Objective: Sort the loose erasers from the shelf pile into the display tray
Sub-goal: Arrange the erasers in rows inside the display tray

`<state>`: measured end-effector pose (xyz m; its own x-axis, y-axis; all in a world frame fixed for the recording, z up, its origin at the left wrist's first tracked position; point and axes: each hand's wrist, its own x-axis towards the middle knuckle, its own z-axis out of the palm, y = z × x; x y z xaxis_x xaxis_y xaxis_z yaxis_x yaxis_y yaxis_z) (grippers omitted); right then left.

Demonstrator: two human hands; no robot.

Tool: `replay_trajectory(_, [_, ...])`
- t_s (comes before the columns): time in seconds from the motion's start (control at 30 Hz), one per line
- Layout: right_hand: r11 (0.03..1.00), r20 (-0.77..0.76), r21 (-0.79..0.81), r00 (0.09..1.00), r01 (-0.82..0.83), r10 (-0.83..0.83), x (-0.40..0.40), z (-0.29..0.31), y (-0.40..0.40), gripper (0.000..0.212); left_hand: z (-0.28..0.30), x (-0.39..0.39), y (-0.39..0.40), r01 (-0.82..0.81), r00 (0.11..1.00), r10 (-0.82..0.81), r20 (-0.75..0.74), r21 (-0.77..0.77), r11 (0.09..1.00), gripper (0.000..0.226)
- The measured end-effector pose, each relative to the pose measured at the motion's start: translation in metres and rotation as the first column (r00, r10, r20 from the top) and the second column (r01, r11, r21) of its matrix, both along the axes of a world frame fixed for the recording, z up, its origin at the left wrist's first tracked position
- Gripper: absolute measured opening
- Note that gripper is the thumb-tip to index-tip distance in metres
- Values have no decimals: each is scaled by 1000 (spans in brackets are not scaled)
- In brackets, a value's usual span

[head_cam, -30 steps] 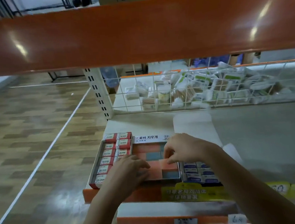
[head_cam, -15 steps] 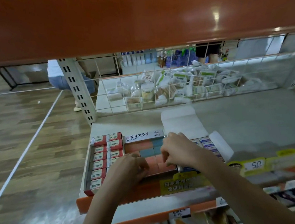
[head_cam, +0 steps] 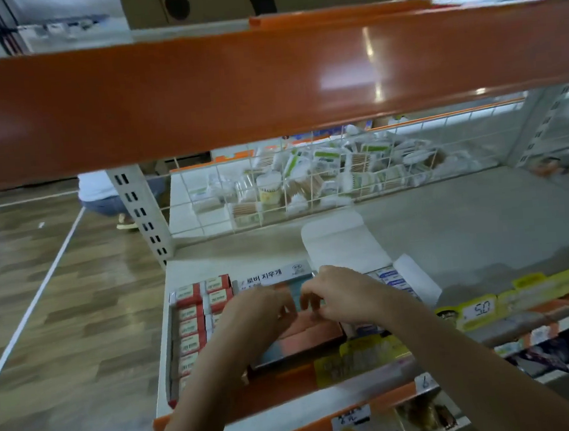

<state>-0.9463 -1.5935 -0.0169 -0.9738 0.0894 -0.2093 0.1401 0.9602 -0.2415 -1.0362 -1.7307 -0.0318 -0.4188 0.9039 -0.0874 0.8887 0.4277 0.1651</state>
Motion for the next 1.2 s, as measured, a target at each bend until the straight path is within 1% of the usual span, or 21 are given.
replay_trajectory(0.07, [996,-94,-87,995,15,-23,-1,10,10,18,11,-9,18,-3,998,6,-62,37,999,26])
replay_trajectory(0.1, [995,-148,-101,988,26,-41,0,15,18,18,18,-12,28,-4,997,9,-83,68,998,26])
replay_trajectory(0.2, [992,-266,-67,957,103,-117,12,24,51,23,34,-15,64,44,992,-27,-126,133,990,27])
replay_trajectory(0.27, [984,-314,-42,933,172,-176,26,28,79,27,41,-6,92,92,984,-67,-164,148,985,30])
replay_trajectory(0.4, [946,-321,27,900,322,-297,73,29,138,31,52,34,152,136,974,-99,-203,178,975,31])
replay_trajectory(0.53, [893,-270,38,865,448,-422,130,18,196,35,55,90,219,207,959,-155,-237,210,956,31])
replay_trajectory(0.7, [821,-196,61,814,567,-547,206,1,270,38,43,166,303,226,964,-196,-182,164,960,32])
replay_trajectory(0.83, [765,-163,5,755,644,-635,258,-10,323,38,24,209,362,229,968,-217,-126,94,969,32])
replay_trajectory(0.97, [724,-147,-34,713,689,-686,294,-18,364,37,8,238,410,235,970,-228,-82,95,967,28])
replay_trajectory(1.2, [639,-230,-56,612,768,-756,314,-33,442,40,-15,249,499,279,960,-276,-42,143,950,32])
